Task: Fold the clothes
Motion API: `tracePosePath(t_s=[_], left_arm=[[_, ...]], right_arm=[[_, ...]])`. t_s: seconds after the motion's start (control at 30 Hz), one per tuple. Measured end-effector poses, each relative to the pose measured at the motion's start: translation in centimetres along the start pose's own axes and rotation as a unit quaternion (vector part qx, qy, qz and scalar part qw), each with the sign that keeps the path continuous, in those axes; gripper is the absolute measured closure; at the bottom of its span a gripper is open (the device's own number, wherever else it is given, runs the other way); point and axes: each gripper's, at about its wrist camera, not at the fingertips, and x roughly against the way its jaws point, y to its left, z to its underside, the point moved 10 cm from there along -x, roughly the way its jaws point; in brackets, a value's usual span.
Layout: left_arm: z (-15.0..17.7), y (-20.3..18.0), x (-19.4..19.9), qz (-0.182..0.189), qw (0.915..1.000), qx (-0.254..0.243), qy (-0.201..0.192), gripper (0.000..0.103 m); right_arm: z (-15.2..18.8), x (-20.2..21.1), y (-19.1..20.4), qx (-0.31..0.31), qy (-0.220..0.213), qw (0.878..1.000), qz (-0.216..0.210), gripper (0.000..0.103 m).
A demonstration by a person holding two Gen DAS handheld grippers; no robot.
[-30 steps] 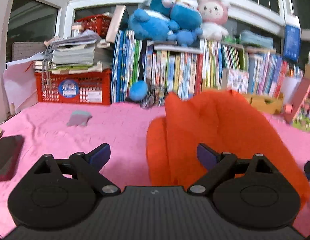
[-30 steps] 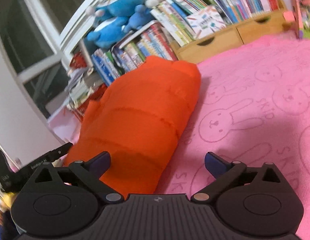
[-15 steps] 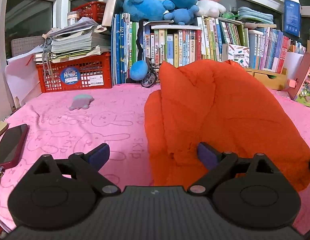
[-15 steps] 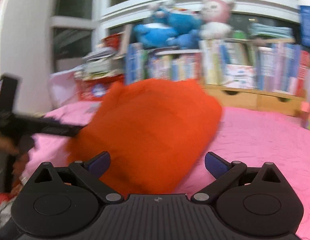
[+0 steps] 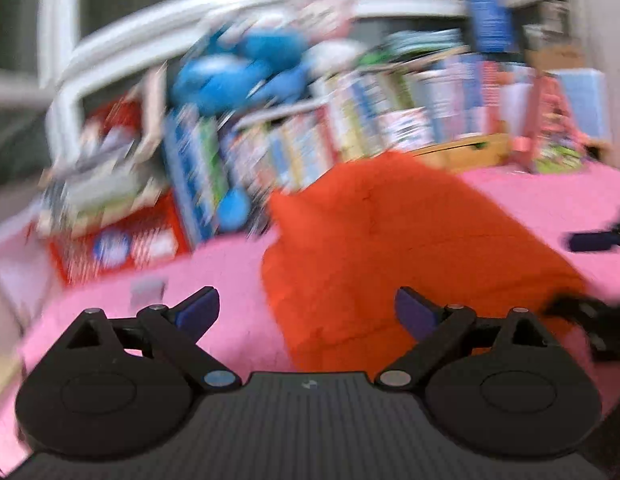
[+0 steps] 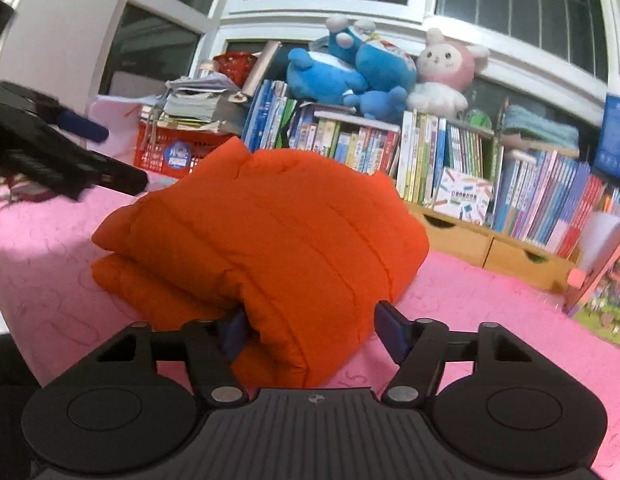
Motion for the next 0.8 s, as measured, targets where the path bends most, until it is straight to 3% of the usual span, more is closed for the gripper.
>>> tracePosePath(t_s=[0.07,0.13,0.27,0.37,0.53,0.6,0.63,0.7,0.8], left_arm=[[-0.7,-2.2,1.0,0.031,0.9977,-0.054,-0.026,0.007],[-0.5,-4.7,1.1,0.051,0.9901,-0.125,-0.038,0.007],[1.3,-9.5,-0.3,0.085,0.9628,-0.252,-0.050,0.013],[1.8,-11.9,-1.6,0.110,0.9509,-0.284,-0.055,0.017],[1.7,-13.8,-4.0,0.115,0.9354,-0.329,-0.061,0.036],[1.9,-14.5,-4.7,0.116,0.9278,-0.349,-0.060,0.051],[2.0,-14.6,-5.0,0.114,0.9262,-0.354,-0.060,0.056],[2.0,-14.1,-5.4,0.114,0.9334,-0.337,-0.048,0.075],[2.1,-13.1,-5.6,0.129,0.9498,-0.284,-0.018,0.081]], right_arm=[[0.4,-0.6,0.3,0.002,0.008,1.000,-0.006,0.040],[0.8,-0.9,0.6,0.008,0.012,1.000,-0.008,0.040],[1.1,-0.9,0.5,0.002,0.004,1.000,-0.003,0.043],[1.3,-0.7,-0.5,-0.024,0.000,1.000,-0.003,0.058],[1.6,-0.8,-1.6,-0.062,0.001,0.998,-0.015,0.063],[1.7,-0.9,-1.7,-0.071,0.001,0.997,-0.014,0.064],[1.8,-1.0,-1.9,-0.076,0.003,0.997,-0.010,0.067],[2.3,-1.2,-2.5,-0.097,0.009,0.995,0.000,0.070],[3.5,-1.6,-3.7,-0.164,0.027,0.986,-0.012,0.070]])
